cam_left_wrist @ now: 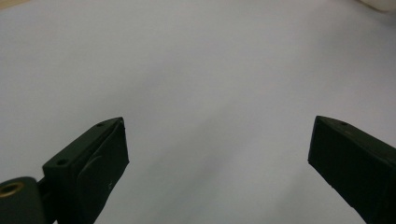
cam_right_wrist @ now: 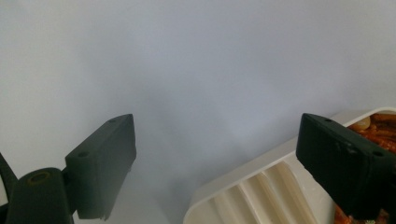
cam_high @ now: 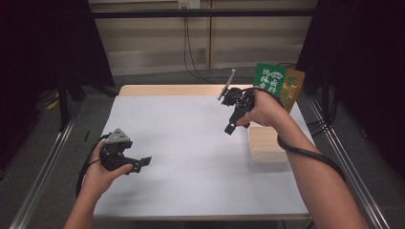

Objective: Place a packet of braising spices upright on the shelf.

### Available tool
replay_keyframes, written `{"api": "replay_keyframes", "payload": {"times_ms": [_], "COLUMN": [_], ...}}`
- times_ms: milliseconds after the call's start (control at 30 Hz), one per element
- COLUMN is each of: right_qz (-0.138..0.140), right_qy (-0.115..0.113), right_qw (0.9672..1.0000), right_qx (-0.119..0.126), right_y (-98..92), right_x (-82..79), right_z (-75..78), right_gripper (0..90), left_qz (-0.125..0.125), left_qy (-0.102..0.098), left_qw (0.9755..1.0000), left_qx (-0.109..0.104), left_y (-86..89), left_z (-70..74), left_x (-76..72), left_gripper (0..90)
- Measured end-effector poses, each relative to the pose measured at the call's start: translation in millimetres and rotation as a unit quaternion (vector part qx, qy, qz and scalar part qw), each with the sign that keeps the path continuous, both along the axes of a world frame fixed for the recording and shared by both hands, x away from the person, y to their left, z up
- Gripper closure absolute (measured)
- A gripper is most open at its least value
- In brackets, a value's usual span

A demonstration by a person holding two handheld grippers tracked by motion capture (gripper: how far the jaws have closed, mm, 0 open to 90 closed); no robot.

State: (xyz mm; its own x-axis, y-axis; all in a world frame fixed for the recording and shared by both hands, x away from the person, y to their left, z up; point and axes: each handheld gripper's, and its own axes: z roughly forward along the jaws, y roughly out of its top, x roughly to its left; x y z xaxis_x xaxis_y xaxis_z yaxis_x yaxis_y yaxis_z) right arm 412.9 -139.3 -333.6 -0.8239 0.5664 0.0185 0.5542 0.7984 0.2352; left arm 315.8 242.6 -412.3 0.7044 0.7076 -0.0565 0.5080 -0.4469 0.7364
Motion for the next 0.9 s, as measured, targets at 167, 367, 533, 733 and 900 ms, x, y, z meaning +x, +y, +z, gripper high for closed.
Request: {"api": "replay_keyframes", "payload": {"times_ms": [167,367,533,733,900], "right_qz": [0.0,0.008,0.02,0.035,0.042], "right_qy": [0.002,0.002,0.002,0.001,-0.006], "right_qw": [1.0,0.9999,0.9997,0.9994,0.9991], "right_qx": [0.001,-0.015,-0.014,-0.001,0.008], "right_y": [1.6,5.8,10.8,16.6,19.3], "right_x": [-4.3,-13.3,-20.5,-29.3,-36.2], "right_z": [-6.4,-22.0,-28.4,-41.7,-57.2], "right_gripper": [11.8,11.6,11.6,12.3,11.1], "left_qz": [-0.003,-0.004,-0.002,-0.007,-0.006], "left_qy": [0.003,0.001,0.003,0.005,0.005], "left_qw": [1.0,1.0,1.0,0.9999,0.9999], "left_qx": [0.0,0.004,0.009,0.011,0.011], "left_y": [0.0,-0.6,-1.8,-2.8,-3.5], "left_z": [0.5,-0.3,-1.4,-2.3,-3.5], "left_x": [-0.1,0.1,0.0,0.2,0.4], "left_gripper": [4.9,4.9,4.9,4.9,4.9]}}
